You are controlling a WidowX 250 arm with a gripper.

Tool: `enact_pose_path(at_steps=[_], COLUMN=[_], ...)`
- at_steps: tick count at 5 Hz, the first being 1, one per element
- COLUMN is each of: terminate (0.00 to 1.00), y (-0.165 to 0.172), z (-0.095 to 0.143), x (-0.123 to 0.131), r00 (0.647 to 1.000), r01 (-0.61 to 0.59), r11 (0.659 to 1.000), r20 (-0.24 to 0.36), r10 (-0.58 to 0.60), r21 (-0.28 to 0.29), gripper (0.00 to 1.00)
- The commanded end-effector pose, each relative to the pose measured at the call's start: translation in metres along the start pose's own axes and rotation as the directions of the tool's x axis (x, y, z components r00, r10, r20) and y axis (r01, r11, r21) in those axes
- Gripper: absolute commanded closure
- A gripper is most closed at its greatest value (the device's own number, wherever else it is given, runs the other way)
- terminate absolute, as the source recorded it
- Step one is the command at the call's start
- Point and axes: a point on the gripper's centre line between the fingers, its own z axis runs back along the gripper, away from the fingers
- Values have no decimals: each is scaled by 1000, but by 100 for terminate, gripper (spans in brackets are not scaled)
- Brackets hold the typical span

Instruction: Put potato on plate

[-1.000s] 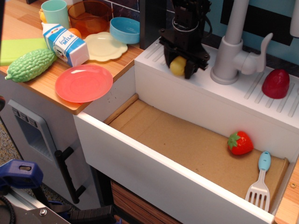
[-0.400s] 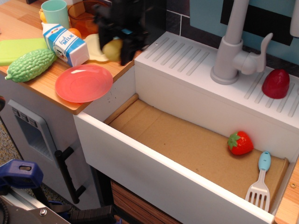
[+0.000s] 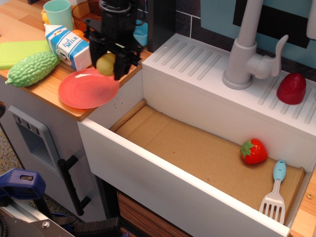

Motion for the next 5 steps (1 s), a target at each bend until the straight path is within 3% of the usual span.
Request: enact_pose_path(at_steps=[1,2,4,5], terminate=[0,0,0,100], y=[14,23,23,23], z=[-8,-14,-14,-14], x=[-6,-9,-9,-9], r00=[1000,999,999,999], r01=[-22,-7,-7,-7], r11=[1000,1000,1000,1000], r20=[18,35,35,35], r10=[22,7,7,7], r21=[4,5,5,5], gripper=[100,0,0,0])
